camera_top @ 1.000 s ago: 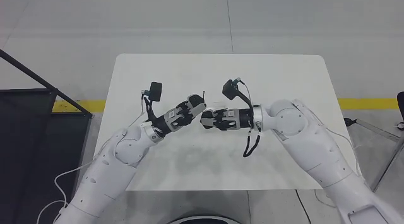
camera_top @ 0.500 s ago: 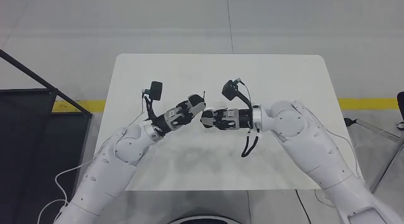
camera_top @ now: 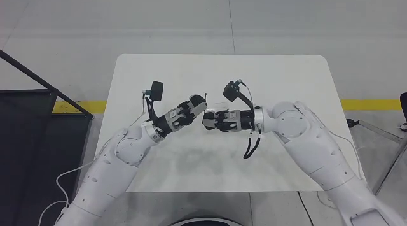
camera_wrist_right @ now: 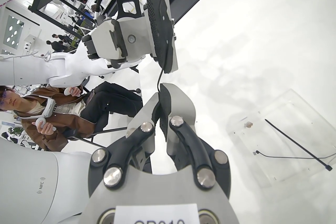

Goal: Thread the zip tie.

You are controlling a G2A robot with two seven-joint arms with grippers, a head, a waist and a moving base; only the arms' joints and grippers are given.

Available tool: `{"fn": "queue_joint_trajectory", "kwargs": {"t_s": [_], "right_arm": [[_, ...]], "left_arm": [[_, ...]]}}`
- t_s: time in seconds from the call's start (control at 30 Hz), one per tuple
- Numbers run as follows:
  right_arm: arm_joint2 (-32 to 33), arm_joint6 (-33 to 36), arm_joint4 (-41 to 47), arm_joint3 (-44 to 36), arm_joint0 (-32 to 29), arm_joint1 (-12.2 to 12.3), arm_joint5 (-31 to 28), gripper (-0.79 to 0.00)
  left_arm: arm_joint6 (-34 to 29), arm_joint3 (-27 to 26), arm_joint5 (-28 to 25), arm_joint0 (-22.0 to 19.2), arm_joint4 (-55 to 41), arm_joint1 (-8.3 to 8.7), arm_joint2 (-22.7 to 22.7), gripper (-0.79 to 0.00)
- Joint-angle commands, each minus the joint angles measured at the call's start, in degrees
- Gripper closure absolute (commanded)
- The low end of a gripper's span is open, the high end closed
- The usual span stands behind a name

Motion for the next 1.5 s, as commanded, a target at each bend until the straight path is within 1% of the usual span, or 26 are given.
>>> {"fn": "queue_joint_trajectory", "kwargs": {"t_s": [0.0, 0.1, 0.13, 0.17, 0.2, 0.3, 0.5, 0.63, 0.9, 0.97, 1.03, 1.07, 1.23, 1.37, 1.43, 1.47], "right_arm": [[0.0, 0.1, 0.0, 0.0, 0.0, 0.0, 0.1, 0.0], [0.0, 0.3, -0.1, 0.0, 0.0, -0.1, 0.1, 0.0], [0.0, 0.4, -0.1, 0.0, 0.0, -0.1, 0.1, 0.0], [0.0, 0.4, -0.1, 0.0, 0.0, -0.1, 0.1, 0.0], [-0.1, 0.5, -0.1, 0.1, 0.0, -0.1, 0.1, 0.0], [-0.1, 0.6, -0.3, 0.1, 0.1, -0.2, 0.0, 0.0], [0.0, 0.7, -0.5, 0.1, 0.1, -0.2, -0.3, 0.0], [0.0, 0.8, -0.6, 0.1, 0.0, -0.3, -0.5, 0.0], [0.1, 0.9, -0.8, -0.1, -0.2, -0.3, -0.9, 0.0], [0.2, 0.9, -0.9, -0.1, -0.3, -0.3, -1.0, 0.0], [0.2, 1.0, -1.1, -0.2, -0.3, -0.3, -1.1, 0.0], [0.2, 0.9, -1.2, -0.3, -0.4, -0.3, -1.1, 0.0], [0.2, 0.8, -1.7, -0.6, -0.6, -0.3, -1.8, 0.0], [0.3, 0.6, -2.0, -0.7, -0.7, -0.3, -2.0, 0.0], [0.3, 0.7, -2.1, -0.7, -0.8, -0.3, -1.9, 0.0], [0.3, 0.7, -2.0, -0.7, -0.8, -0.3, -1.8, 0.0]], "left_arm": [[0.1, 0.1, -0.2, 0.0, 0.1, -0.05, 0.0, -0.268], [0.2, 0.2, -0.4, -0.1, 0.2, -0.13, 0.0, -0.246], [0.2, 0.3, -0.5, -0.1, 0.3, -0.15, 0.0, -0.225], [0.2, 0.4, -0.5, -0.1, 0.4, -0.18, 0.0, -0.222], [0.2, 0.4, -0.6, -0.1, 0.6, -0.21, 0.0, -0.194], [0.1, 0.6, -0.6, -0.2, 0.9, -0.3, 0.1, -0.163], [-0.4, 0.9, -0.7, -0.3, 0.9, -0.41, 0.2, -0.191], [-1.2, 1.2, -1.1, -0.5, 0.7, -0.43, 0.2, -0.237], [-1.8, 1.8, -1.7, -0.8, 0.3, -0.55, 0.3, -0.228], [-2.0, 2.0, -1.8, -0.9, 0.3, -0.59, 0.4, -0.234], [-2.2, 2.1, -2.1, -1.0, 0.2, -0.63, 0.5, -0.265], [-2.2, 2.2, -2.2, -1.0, 0.1, -0.65, 0.5, -0.268], [-2.8, 2.6, -2.7, -1.3, -0.6, -0.73, 0.8, -0.259], [-3.1, 2.8, -2.6, -1.4, -1.0, -0.76, 0.7, -0.234], [-3.2, 2.8, -2.7, -1.4, -1.0, -0.77, 0.6, -0.209], [-3.1, 2.8, -2.8, -1.4, -1.1, -0.78, 0.6, -0.179]]}}
